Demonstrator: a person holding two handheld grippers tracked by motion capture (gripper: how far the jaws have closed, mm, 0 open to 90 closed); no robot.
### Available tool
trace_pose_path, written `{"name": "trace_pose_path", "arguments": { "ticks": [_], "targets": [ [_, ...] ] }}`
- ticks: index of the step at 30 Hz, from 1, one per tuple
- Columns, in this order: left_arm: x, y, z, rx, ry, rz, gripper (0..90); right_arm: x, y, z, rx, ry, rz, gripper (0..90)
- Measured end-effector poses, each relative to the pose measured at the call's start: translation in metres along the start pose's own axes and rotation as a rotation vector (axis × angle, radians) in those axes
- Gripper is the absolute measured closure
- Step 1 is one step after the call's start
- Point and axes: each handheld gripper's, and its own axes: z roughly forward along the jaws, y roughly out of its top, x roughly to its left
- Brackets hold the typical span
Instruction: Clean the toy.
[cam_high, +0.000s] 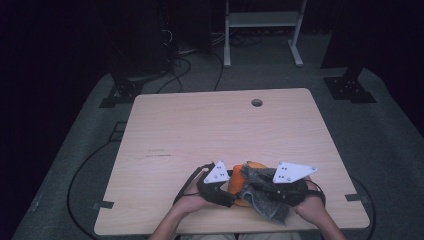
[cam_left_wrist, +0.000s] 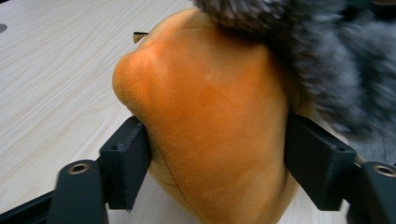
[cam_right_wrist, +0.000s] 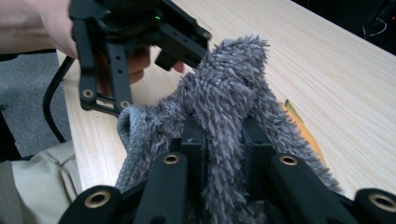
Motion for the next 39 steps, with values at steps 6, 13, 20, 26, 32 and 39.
{"name": "trace_pose_path", "arguments": {
  "ticks": [6, 13, 20, 26, 32, 39],
  "targets": [
    [0.003, -0.006, 0.000, 0.008, 0.005, -0.003, 29.2, -0.031, -0.024, -0.008, 0.003, -0.049, 0.133, 74.8],
    [0.011, 0.004, -0.003, -0.042, -0.034, -0.173, 9.0, -0.028, -0.027, -0.004, 0.009, -0.024, 0.145, 75.0],
    [-0.003, 0.009, -0.005, -0.137, 0.044, -0.051, 31.8, -0.017, -0.015, -0.009, -0.004, -0.044, 0.111, 75.4],
    [0.001, 0.005, -0.003, -0.092, 0.058, 0.035, 18.9, -0.017, -0.017, 0.000, 0.008, -0.036, 0.119, 75.2],
    [0.010, -0.002, -0.007, -0.074, 0.046, -0.038, 23.4, -0.014, -0.017, 0.012, -0.016, -0.003, 0.131, 75.3],
    [0.013, -0.011, -0.012, -0.041, 0.036, -0.028, 26.1, -0.040, -0.044, 0.008, 0.001, -0.020, 0.233, 75.1]
  ]
}}
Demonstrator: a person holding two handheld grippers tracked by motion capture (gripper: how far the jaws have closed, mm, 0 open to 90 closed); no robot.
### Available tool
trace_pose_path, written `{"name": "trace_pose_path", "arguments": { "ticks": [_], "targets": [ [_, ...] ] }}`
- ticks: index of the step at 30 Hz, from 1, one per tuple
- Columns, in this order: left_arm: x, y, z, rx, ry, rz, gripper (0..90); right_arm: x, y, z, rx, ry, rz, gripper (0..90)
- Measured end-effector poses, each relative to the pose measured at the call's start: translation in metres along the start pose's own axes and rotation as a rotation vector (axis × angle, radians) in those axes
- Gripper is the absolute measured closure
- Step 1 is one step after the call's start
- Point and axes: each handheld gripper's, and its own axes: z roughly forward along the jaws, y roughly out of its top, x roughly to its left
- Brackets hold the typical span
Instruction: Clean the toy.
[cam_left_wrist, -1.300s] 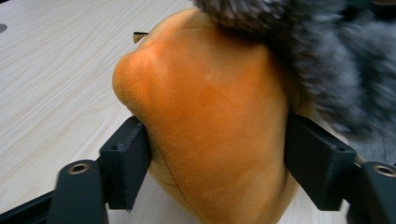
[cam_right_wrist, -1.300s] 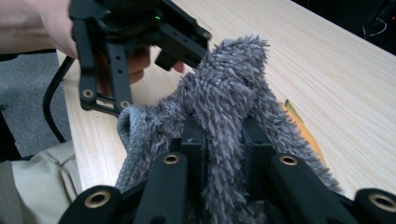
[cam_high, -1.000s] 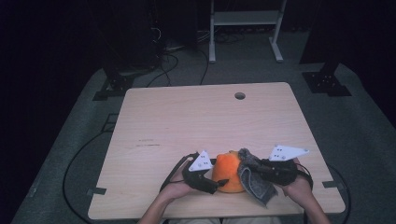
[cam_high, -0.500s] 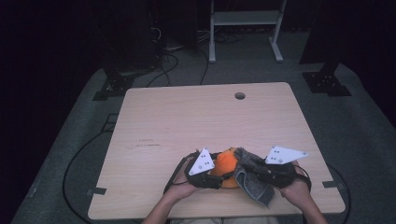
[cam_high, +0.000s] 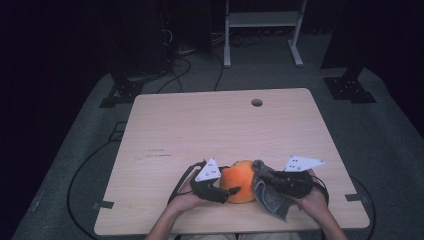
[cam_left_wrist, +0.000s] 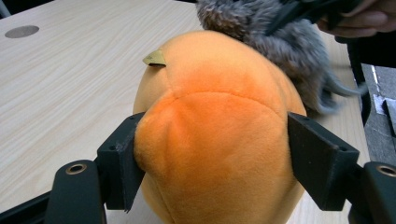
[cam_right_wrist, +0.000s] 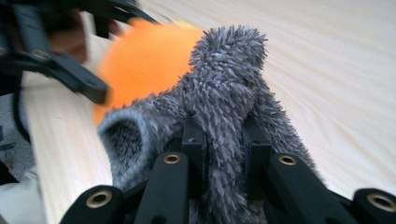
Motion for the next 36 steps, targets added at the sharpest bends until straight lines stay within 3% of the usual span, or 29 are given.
{"name": "trace_pose_path", "arguments": {
  "ticks": [2, 7, 13, 17, 20, 23, 26, 30, 32, 34, 36],
  "targets": [
    [0.000, -0.002, -0.001, 0.003, -0.012, 0.008, 26.5, -0.005, -0.005, -0.001, 0.016, -0.007, 0.026, 75.0],
    [0.003, -0.003, -0.005, 0.020, -0.026, 0.013, 26.6, -0.006, -0.003, -0.002, 0.017, -0.023, 0.022, 74.8],
    [0.004, -0.005, -0.007, 0.019, -0.034, 0.009, 26.5, -0.012, -0.007, 0.003, 0.008, 0.013, 0.081, 74.7],
    [0.002, -0.005, -0.008, 0.017, -0.035, 0.019, 26.3, -0.017, -0.011, 0.003, 0.051, -0.039, 0.088, 74.7],
    [0.001, -0.006, -0.009, 0.018, -0.046, 0.035, 25.5, -0.015, -0.008, -0.002, 0.010, -0.036, 0.100, 74.7],
    [0.001, -0.008, -0.010, 0.019, -0.056, 0.042, 24.7, -0.008, -0.004, -0.004, -0.035, 0.004, 0.089, 74.7],
    [0.001, -0.008, -0.010, 0.018, -0.059, 0.038, 24.5, -0.011, -0.007, 0.000, -0.006, 0.004, 0.099, 74.8],
    [-0.001, -0.007, -0.010, 0.020, -0.056, 0.046, 24.3, -0.018, -0.012, 0.003, 0.054, -0.040, 0.103, 74.8],
    [-0.001, -0.008, -0.010, 0.020, -0.060, 0.051, 24.1, -0.016, -0.009, -0.001, 0.029, -0.048, 0.101, 74.9],
    [-0.001, -0.007, -0.009, 0.017, -0.062, 0.059, 23.4, -0.014, -0.005, -0.006, -0.035, -0.007, 0.114, 74.8],
    [-0.002, -0.007, -0.008, 0.022, -0.062, 0.061, 20.5, -0.011, -0.003, -0.006, -0.038, 0.025, 0.113, 74.8]
  ]
}}
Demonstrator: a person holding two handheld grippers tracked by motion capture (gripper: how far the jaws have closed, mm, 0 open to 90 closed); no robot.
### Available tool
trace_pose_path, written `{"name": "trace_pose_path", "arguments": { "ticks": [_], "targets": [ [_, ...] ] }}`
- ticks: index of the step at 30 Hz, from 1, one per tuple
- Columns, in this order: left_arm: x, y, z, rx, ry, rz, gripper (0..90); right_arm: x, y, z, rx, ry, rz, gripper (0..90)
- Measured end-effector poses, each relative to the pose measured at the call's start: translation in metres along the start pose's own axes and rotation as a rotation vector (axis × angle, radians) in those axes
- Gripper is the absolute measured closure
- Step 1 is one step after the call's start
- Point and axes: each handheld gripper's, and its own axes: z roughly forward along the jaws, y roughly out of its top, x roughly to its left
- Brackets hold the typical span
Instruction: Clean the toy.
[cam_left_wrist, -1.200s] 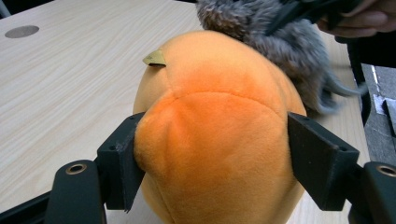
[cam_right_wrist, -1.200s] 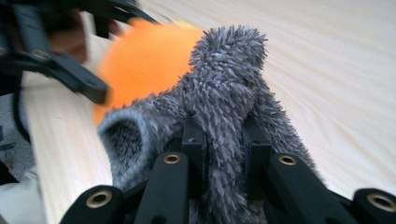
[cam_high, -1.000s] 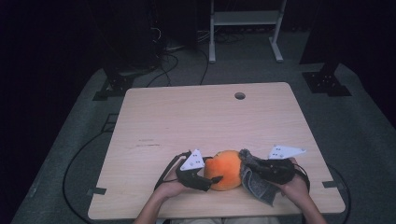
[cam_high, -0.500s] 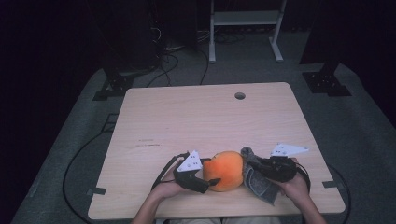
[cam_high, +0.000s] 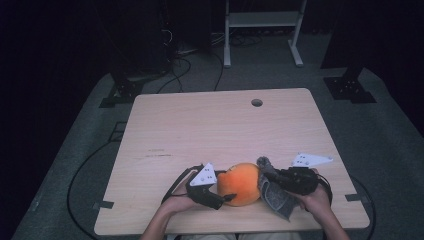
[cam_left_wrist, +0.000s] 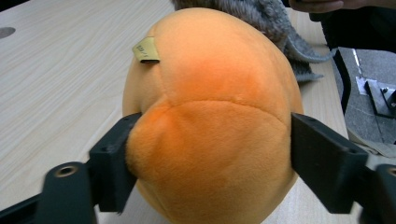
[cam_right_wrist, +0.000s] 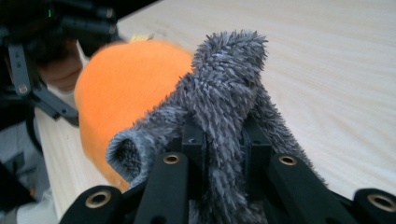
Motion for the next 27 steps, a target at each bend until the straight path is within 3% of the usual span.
{"name": "trace_pose_path", "arguments": {
  "ticks": [2, 4, 7, 9, 11, 12, 13, 14, 16, 20, 23, 27],
  "targets": [
    [0.000, 0.003, 0.004, 0.026, 0.007, -0.029, 11.1, 0.000, -0.003, 0.006, 0.041, 0.012, -0.003, 74.8],
    [-0.001, 0.007, 0.010, 0.063, 0.020, -0.046, 6.9, -0.004, -0.004, 0.005, 0.035, 0.028, 0.027, 74.8],
    [-0.007, 0.013, 0.009, 0.016, 0.082, 0.029, 21.7, -0.005, -0.002, 0.002, 0.014, 0.042, 0.055, 75.2],
    [-0.011, 0.018, 0.008, -0.045, 0.140, 0.115, 25.5, -0.005, -0.001, -0.002, -0.017, 0.030, 0.060, 75.3],
    [-0.010, 0.018, 0.009, -0.062, 0.131, 0.116, 25.1, -0.007, 0.002, -0.009, -0.070, 0.043, 0.084, 75.3],
    [-0.007, 0.016, 0.012, -0.043, 0.115, 0.096, 23.0, -0.008, 0.003, -0.011, -0.079, 0.044, 0.089, 75.3],
    [-0.005, 0.014, 0.014, -0.019, 0.115, 0.071, 17.1, -0.010, 0.002, -0.010, -0.067, 0.039, 0.091, 75.2],
    [-0.001, 0.012, 0.018, 0.020, 0.104, 0.010, 12.5, -0.010, 0.001, -0.008, -0.050, 0.037, 0.096, 75.0],
    [0.001, 0.009, 0.018, 0.012, 0.090, -0.020, 9.2, -0.009, -0.002, 0.001, 0.006, 0.047, 0.105, 75.0],
    [-0.004, 0.008, 0.015, 0.015, 0.081, 0.034, 17.7, -0.003, 0.004, -0.002, -0.016, 0.018, 0.065, 75.0],
    [-0.010, 0.007, 0.016, 0.020, 0.071, 0.115, 20.0, 0.007, 0.010, -0.007, -0.064, 0.012, 0.021, 74.9],
    [-0.011, 0.004, 0.014, 0.020, 0.051, 0.134, 19.8, 0.014, 0.012, -0.005, -0.078, 0.028, 0.000, 74.8]
  ]
}}
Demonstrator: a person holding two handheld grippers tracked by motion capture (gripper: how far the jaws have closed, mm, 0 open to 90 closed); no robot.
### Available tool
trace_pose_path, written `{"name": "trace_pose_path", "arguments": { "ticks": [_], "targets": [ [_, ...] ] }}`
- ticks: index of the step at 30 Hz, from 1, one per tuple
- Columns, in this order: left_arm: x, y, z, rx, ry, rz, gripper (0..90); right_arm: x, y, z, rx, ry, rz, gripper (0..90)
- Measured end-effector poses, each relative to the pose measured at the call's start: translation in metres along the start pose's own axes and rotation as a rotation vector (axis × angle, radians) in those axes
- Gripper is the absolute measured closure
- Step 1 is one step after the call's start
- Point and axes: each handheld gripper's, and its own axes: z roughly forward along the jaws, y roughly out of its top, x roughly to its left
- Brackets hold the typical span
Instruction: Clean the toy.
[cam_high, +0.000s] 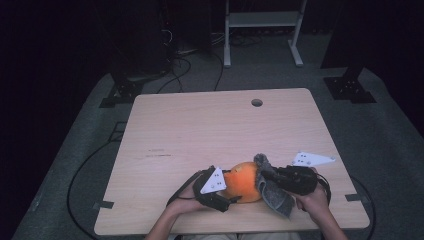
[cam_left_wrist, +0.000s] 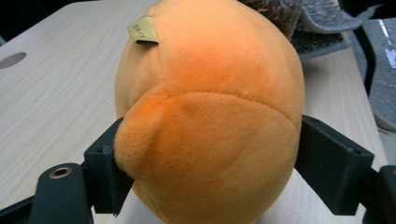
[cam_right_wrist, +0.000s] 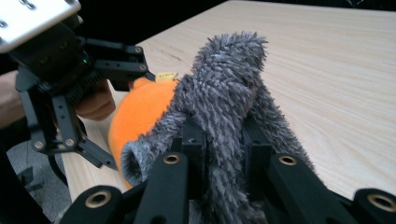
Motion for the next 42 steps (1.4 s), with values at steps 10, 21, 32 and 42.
{"name": "trace_pose_path", "arguments": {
  "ticks": [10, 21, 32, 42],
  "targets": [
    [0.008, 0.007, 0.003, -0.027, -0.029, -0.148, 18.5, -0.001, -0.006, 0.002, 0.030, -0.030, -0.019, 74.9],
    [-0.001, 0.006, 0.004, -0.028, -0.046, -0.055, 22.3, -0.010, -0.004, -0.012, 0.038, -0.067, -0.007, 74.9],
    [-0.003, 0.004, 0.004, -0.008, -0.072, -0.035, 21.9, 0.005, -0.001, 0.001, 0.056, -0.014, -0.095, 74.1],
    [0.001, 0.002, 0.001, -0.001, -0.077, -0.063, 20.4, -0.009, -0.004, -0.010, 0.036, -0.069, -0.043, 73.9]
  ]
}}
